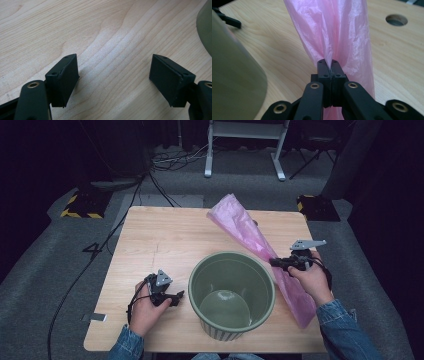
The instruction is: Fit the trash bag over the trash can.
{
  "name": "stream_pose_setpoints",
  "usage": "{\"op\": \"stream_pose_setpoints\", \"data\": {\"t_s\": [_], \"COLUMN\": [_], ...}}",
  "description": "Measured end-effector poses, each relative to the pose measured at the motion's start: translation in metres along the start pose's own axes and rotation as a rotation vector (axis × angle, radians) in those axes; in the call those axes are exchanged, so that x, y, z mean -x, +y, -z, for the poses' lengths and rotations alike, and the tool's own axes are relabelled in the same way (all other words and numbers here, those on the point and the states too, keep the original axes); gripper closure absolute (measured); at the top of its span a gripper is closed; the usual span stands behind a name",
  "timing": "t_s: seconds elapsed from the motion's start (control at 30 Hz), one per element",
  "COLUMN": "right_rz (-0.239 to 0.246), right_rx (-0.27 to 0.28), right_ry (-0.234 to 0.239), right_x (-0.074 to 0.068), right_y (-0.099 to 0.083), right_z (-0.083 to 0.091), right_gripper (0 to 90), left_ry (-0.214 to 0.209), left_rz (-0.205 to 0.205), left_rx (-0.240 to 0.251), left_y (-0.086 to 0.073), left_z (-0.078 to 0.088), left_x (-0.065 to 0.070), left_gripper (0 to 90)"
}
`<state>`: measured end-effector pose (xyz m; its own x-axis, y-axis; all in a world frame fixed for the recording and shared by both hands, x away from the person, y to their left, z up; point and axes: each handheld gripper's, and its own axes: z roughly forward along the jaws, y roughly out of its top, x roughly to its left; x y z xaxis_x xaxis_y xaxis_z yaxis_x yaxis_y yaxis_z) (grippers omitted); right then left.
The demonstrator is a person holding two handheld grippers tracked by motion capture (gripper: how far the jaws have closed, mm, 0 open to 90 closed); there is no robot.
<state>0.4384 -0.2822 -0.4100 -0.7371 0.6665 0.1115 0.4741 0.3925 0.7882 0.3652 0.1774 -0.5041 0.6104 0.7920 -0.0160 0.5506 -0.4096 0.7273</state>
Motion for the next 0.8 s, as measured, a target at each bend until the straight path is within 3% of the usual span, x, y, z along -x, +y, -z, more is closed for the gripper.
{"op": "stream_pose_setpoints", "data": {"t_s": [0.4,0.8], "right_rz": [0.038,0.047], "right_rx": [0.112,0.234], "right_ry": [0.062,0.11], "right_x": [-0.017,-0.032], "right_y": [0.028,0.05], "right_z": [0.028,0.055], "right_gripper": [89.3,89.7], "left_ry": [-0.001,-0.001], "left_rz": [-0.001,-0.002], "left_rx": [-0.005,-0.001], "left_y": [0.0,0.0], "left_z": [0.0,0.0], "left_x": [0.0,0.0], "left_gripper": [23.4,23.4]}}
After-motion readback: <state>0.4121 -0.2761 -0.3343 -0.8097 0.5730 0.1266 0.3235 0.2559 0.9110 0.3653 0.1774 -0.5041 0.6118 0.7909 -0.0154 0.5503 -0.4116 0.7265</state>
